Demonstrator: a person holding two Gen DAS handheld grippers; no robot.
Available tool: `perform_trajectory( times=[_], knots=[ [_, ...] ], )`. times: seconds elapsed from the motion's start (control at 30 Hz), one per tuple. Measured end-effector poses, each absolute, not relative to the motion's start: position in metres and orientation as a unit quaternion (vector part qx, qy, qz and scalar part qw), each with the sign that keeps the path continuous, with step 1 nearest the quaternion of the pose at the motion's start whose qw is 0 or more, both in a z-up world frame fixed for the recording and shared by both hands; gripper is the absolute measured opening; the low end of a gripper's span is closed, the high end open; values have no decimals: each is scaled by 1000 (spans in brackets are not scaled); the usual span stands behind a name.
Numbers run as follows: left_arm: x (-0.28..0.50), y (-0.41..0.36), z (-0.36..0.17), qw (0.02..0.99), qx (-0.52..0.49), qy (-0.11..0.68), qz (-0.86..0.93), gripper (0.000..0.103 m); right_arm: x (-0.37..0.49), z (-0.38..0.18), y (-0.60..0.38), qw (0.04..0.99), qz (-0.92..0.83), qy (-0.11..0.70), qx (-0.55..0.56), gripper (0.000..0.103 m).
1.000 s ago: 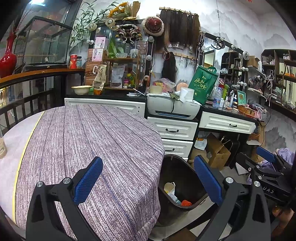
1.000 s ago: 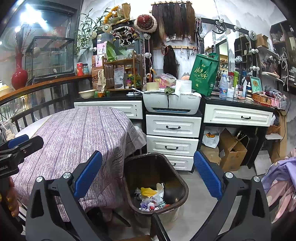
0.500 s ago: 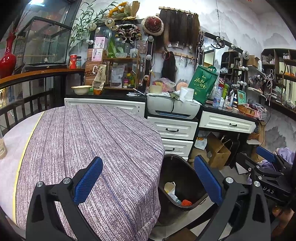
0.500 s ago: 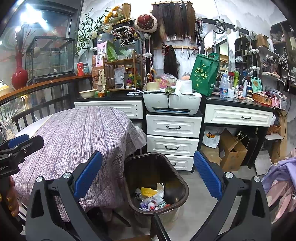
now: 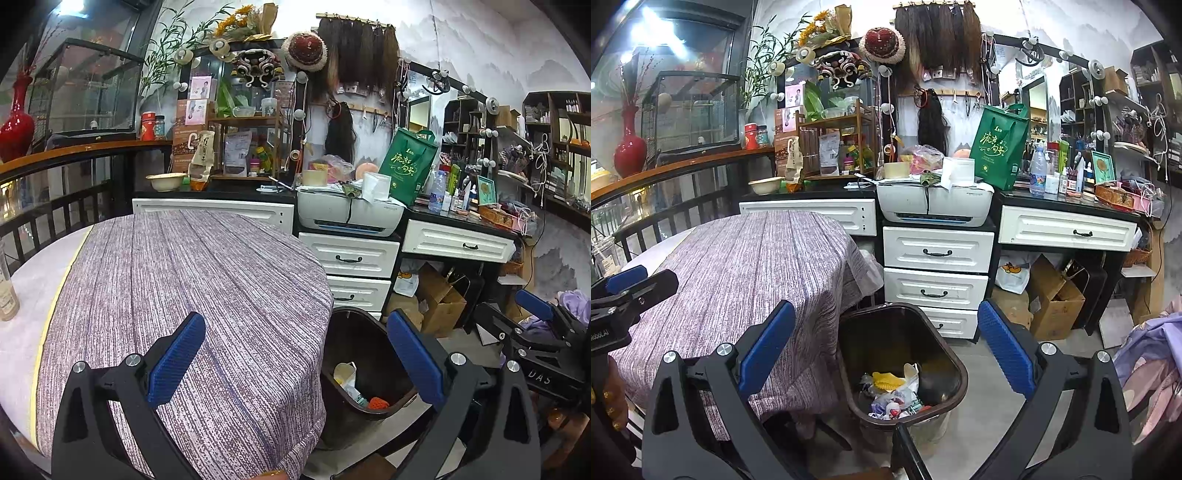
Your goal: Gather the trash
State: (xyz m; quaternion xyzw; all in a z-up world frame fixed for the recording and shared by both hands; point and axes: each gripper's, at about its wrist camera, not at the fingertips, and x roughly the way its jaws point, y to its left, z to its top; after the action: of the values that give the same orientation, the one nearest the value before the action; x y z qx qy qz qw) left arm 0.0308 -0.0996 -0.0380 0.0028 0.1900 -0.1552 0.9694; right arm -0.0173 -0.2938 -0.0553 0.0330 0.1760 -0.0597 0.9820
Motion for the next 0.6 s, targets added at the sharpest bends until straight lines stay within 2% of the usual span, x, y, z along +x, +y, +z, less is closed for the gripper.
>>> perform_trajectory(
  times=[0.6],
  knots=[
    [34, -96, -38, 968, 6, 189, -164, 98, -17, -56, -294, 982, -59, 178, 34, 97]
  ],
)
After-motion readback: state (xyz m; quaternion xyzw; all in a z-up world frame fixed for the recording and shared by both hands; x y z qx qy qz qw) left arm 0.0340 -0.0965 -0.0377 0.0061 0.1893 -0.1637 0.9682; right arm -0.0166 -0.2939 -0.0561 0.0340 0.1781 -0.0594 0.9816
